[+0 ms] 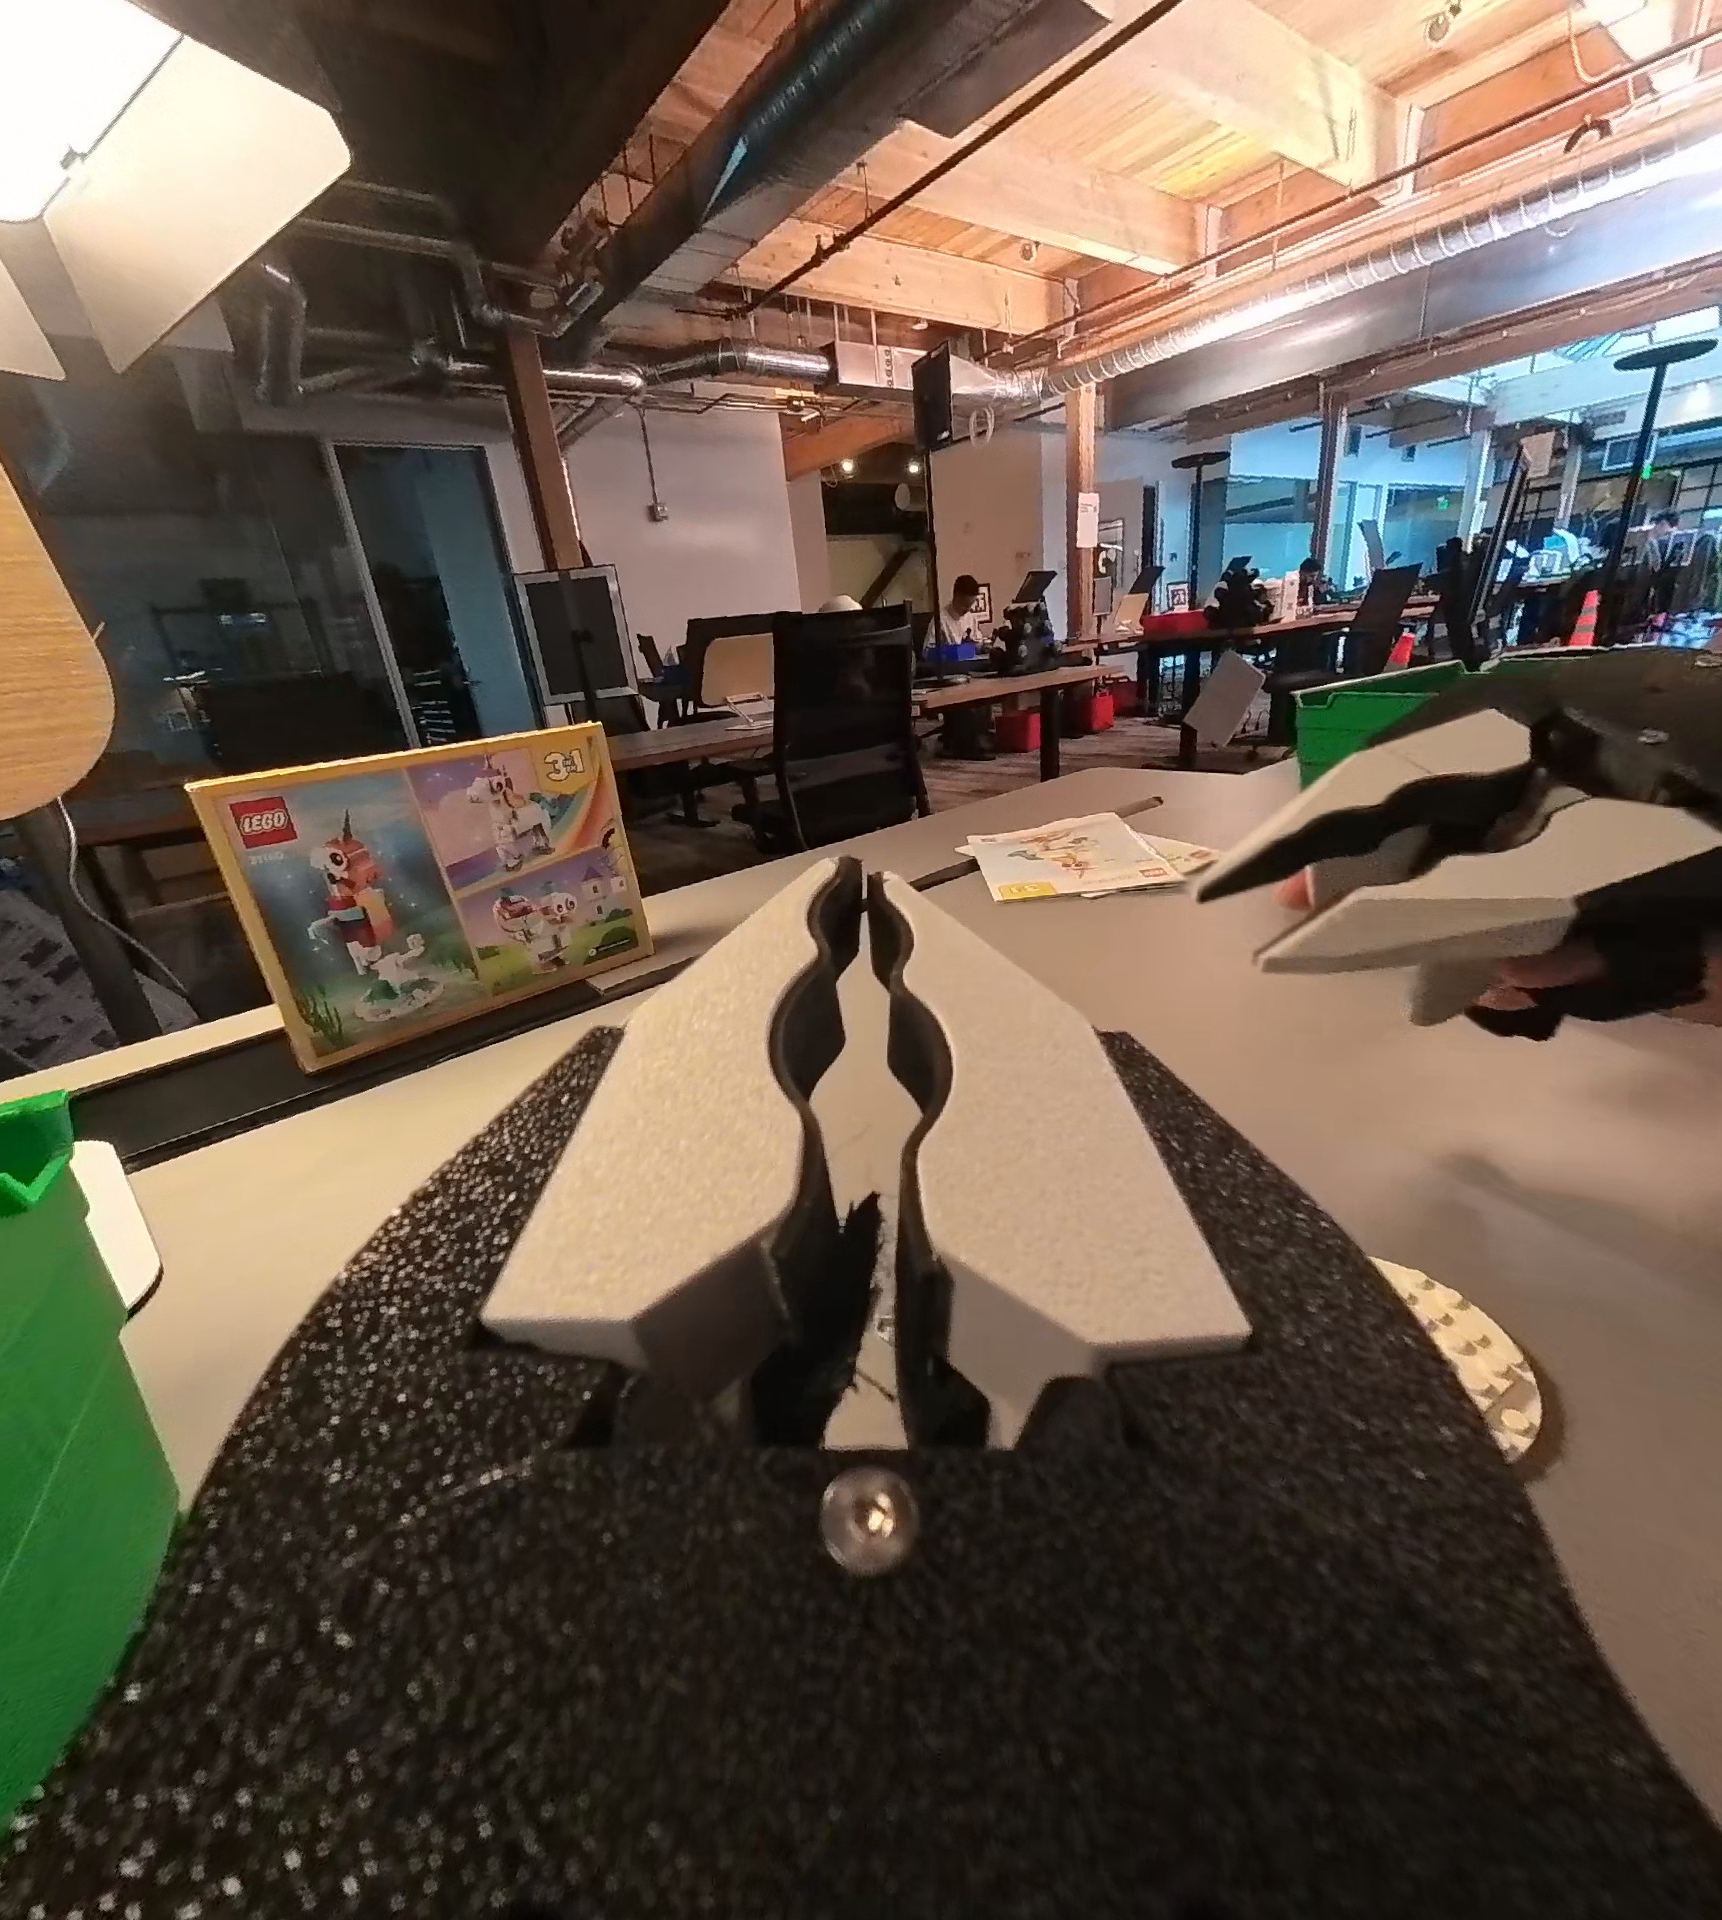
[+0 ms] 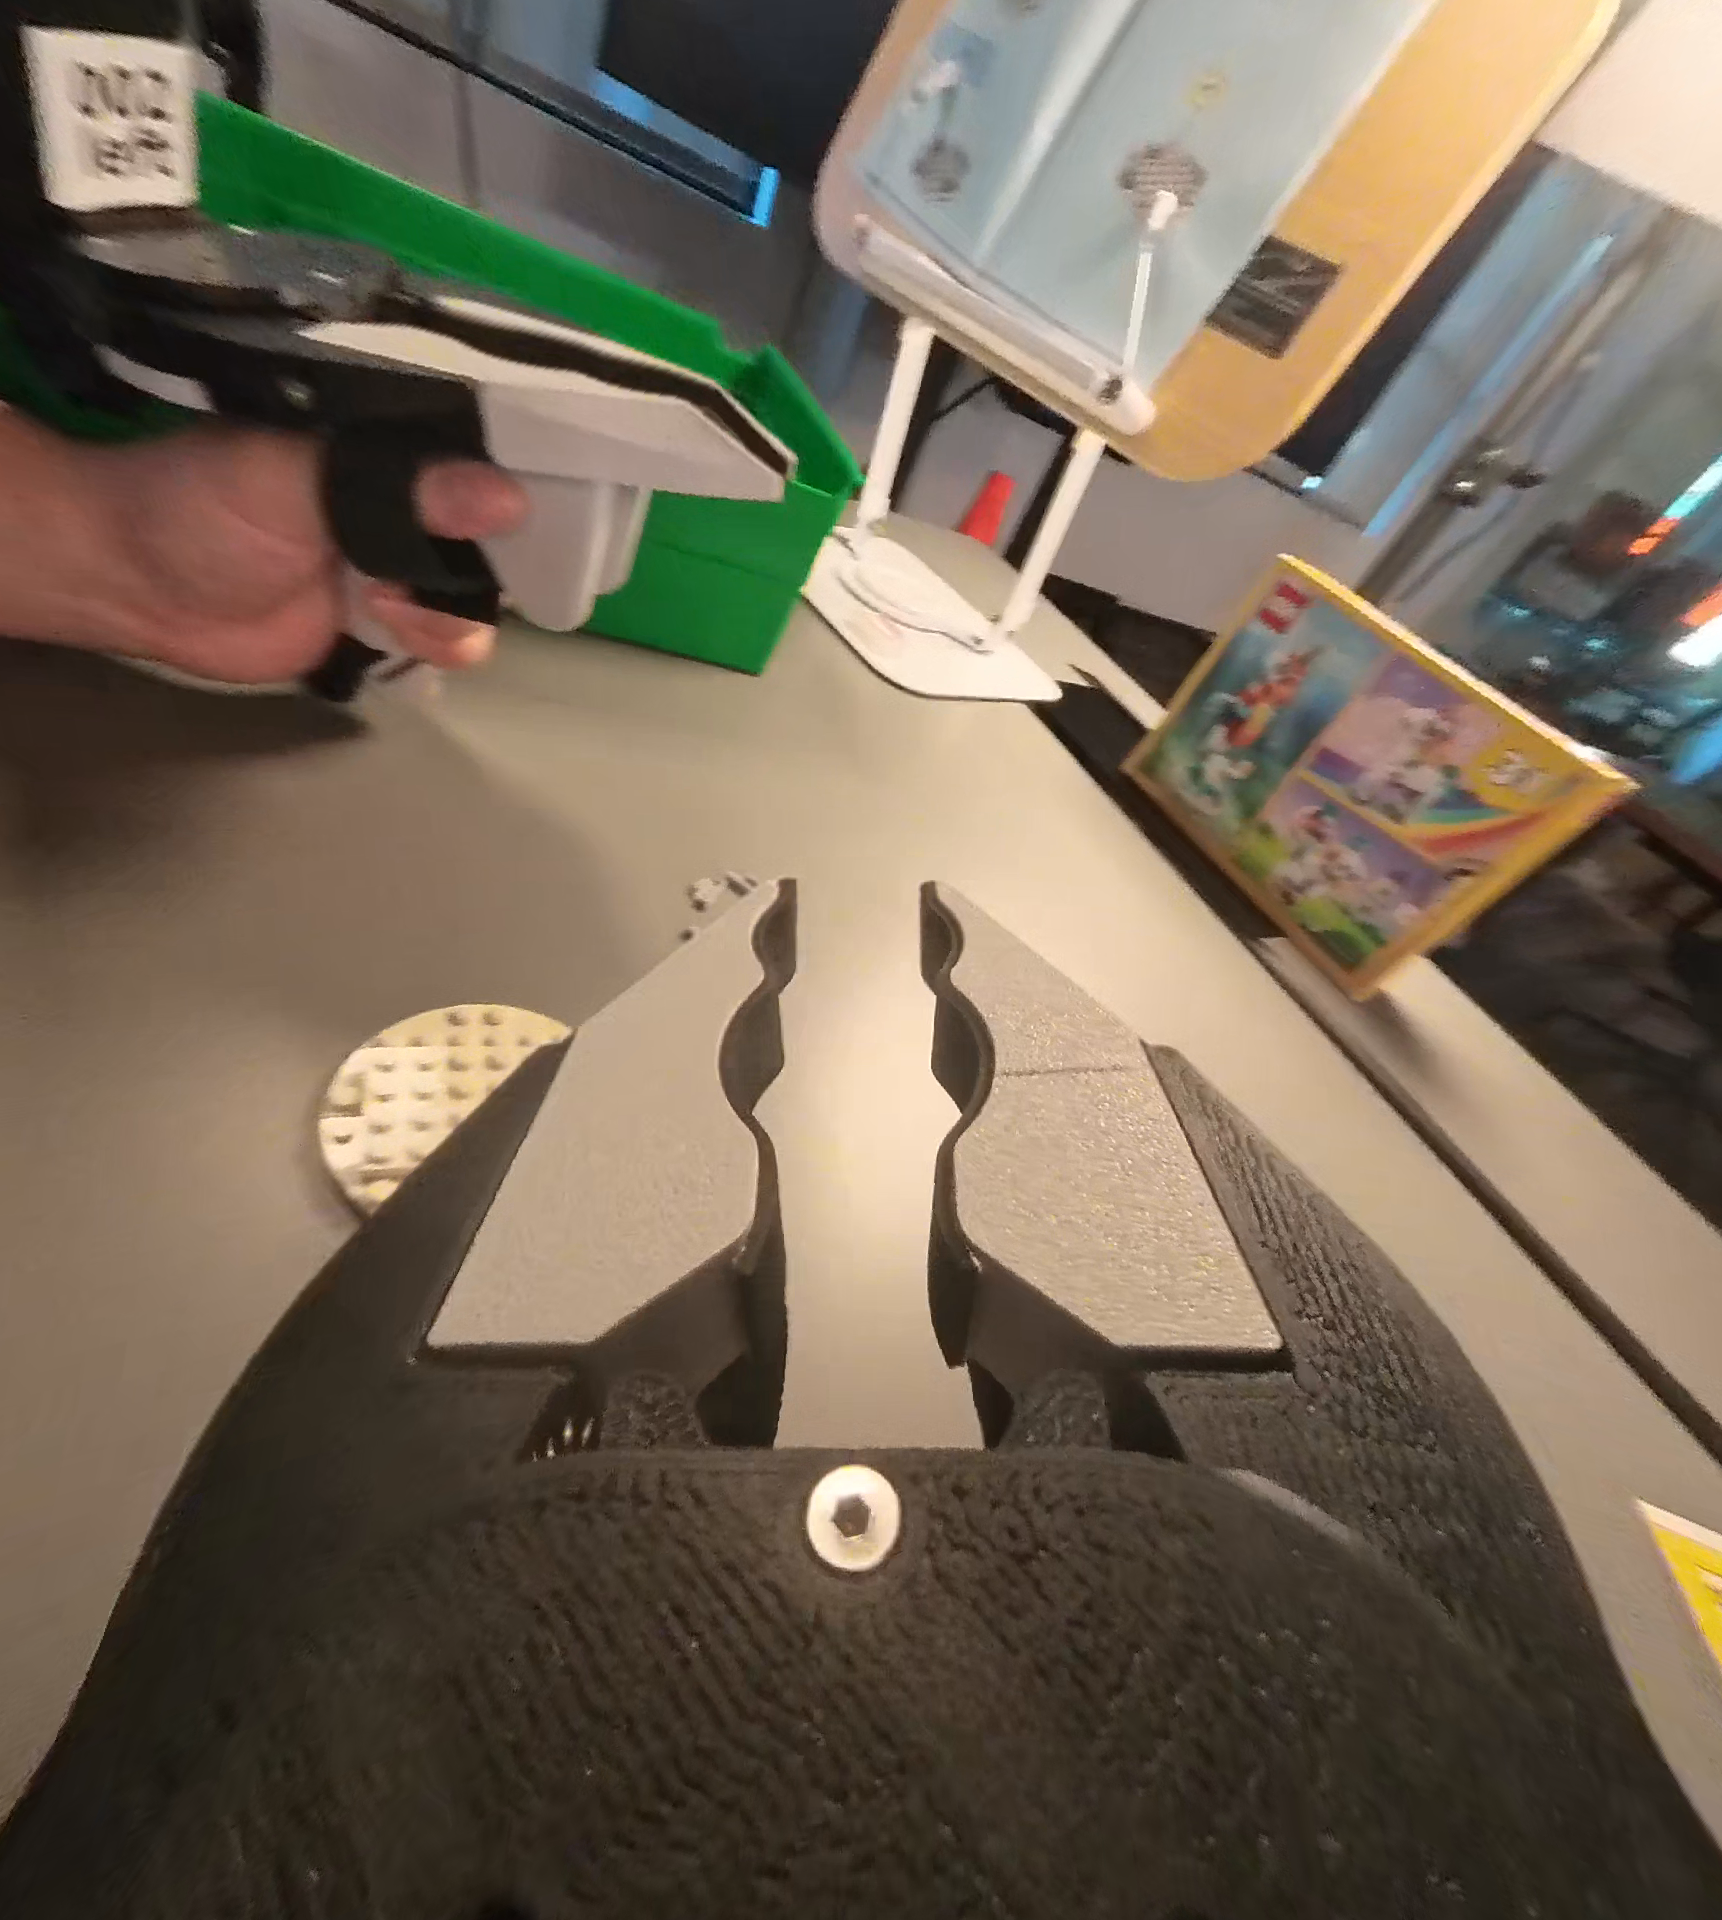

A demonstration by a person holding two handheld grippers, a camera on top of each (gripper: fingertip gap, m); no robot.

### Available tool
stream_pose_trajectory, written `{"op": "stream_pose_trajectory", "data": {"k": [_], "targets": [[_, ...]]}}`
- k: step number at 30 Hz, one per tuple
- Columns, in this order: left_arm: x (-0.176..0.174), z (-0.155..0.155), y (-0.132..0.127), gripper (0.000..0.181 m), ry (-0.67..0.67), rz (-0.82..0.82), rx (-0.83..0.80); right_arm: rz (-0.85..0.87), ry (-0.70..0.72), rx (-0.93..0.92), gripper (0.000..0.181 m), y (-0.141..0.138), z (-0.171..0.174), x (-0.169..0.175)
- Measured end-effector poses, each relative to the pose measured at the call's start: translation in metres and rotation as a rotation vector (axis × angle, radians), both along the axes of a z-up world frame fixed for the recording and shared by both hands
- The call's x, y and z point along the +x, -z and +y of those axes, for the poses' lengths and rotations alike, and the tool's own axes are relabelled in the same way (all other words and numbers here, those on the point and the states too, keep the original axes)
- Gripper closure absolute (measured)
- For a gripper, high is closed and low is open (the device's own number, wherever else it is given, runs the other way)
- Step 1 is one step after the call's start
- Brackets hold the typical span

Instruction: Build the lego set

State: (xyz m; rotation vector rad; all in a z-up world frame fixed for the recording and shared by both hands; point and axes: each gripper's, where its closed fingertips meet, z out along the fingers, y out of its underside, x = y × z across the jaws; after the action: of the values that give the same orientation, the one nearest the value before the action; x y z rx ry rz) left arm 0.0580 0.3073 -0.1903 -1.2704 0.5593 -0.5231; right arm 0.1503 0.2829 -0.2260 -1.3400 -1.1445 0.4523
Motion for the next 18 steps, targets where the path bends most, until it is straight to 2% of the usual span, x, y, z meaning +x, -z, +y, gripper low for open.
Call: {"op": "stream_pose_trajectory", "data": {"k": [1,8,11,18], "targets": [[0.0,0.0,0.001,0.181,0.003,-0.003,-0.004,-0.003,-0.032,-0.026,0.159,0.002,-0.005,-0.002],[0.003,0.002,0.004,0.181,0.017,-0.017,-0.034,-0.081,-0.163,-0.203,0.15,0.024,-0.029,-0.004],[0.003,0.002,0.005,0.181,0.022,-0.021,-0.04,-0.09,-0.214,-0.3,0.135,0.031,-0.037,-0.008],[0.003,0.001,0.004,0.181,0.022,-0.028,-0.043,-0.119,-0.267,-0.316,0.096,0.03,-0.051,-0.015]]}}
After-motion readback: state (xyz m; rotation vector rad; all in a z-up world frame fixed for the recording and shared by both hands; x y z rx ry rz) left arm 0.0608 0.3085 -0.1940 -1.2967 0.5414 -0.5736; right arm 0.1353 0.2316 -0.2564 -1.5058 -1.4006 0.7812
